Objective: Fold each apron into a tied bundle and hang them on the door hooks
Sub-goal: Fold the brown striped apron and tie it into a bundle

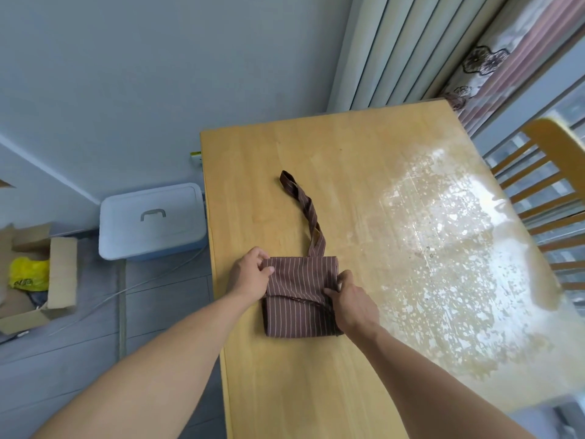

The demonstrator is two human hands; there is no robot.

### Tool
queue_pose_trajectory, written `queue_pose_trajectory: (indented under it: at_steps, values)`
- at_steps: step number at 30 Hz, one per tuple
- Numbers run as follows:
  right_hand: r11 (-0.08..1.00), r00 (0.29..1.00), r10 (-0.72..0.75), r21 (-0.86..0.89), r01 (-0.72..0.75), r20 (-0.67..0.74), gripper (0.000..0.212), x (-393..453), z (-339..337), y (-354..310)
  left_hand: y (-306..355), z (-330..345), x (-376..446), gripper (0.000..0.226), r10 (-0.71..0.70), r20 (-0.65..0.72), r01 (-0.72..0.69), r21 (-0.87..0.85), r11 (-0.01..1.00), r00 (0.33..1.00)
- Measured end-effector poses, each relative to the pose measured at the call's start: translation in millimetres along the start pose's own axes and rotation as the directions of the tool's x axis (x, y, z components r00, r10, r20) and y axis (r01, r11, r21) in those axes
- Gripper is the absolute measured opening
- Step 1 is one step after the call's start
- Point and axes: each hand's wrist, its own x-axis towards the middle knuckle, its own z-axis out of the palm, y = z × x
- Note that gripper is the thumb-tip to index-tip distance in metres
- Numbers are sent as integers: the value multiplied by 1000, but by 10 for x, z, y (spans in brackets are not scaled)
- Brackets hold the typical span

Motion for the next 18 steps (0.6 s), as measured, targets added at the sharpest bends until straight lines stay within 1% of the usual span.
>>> queue_pose_trajectory:
  at_steps: [1,2,3,4,5,6,7,8,9,10,11,12,13,14,15,16,17,18]
  values:
    - [998,997,2,-58,-6,-76,40,-31,-7,-17,33,19,-10,18,37,-43,-34,75,997,998]
    - [981,979,-93,-184,58,-184,56,-61,-8,-37,68,28,-19,20,86,-95,-72,148,986,992]
    - [932,933,-257,-319,171,-251,68,-92,12,-41,93,46,-39,21,132,-134,-102,210,972,982]
    - [851,860,-448,-411,326,-244,70,-136,40,-65,99,62,-56,20,167,-152,-127,244,961,974]
    - [756,794,-589,-448,477,-150,67,-188,74,-87,97,65,-66,19,183,-151,-140,257,956,971]
    - [673,745,-667,-445,591,-19,66,-207,120,-82,100,59,-59,18,170,-143,-131,244,961,975]
    - [623,726,-676,-429,654,126,71,-210,191,-38,90,54,-46,18,133,-139,-101,220,970,981]
    - [602,728,-636,-428,675,253,80,-206,267,13,79,37,-30,19,121,-154,-86,216,973,981]
    - [595,735,-594,-436,676,328,89,-187,340,80,71,9,-20,21,183,-201,-126,267,955,962]
    - [587,740,-565,-453,671,364,97,-174,397,138,62,-24,-48,21,315,-246,-214,362,907,917]
    - [579,746,-549,-473,664,377,102,-148,409,167,61,-57,-94,19,496,-260,-354,443,823,829]
    - [574,747,-545,-480,664,381,103,-144,423,172,31,-94,-173,20,665,-184,-526,477,704,723]
    - [572,745,-553,-480,665,373,101,-145,405,161,-17,-108,-260,27,759,-31,-670,448,592,651]
    - [572,743,-562,-478,667,364,98,-166,388,147,-99,-113,-387,45,752,166,-739,407,537,638]
    - [572,740,-569,-474,669,358,95,-165,371,135,-182,-113,-501,71,657,357,-744,405,532,664]
    - [569,738,-574,-475,671,355,93,-168,367,140,-284,-94,-594,95,532,487,-721,458,520,693]
    - [560,733,-588,-481,675,344,92,-179,344,115,-374,-78,-647,109,446,545,-704,532,470,710]
    - [551,728,-595,-486,678,340,90,-177,325,120,-432,-26,-660,113,404,565,-694,578,428,720]
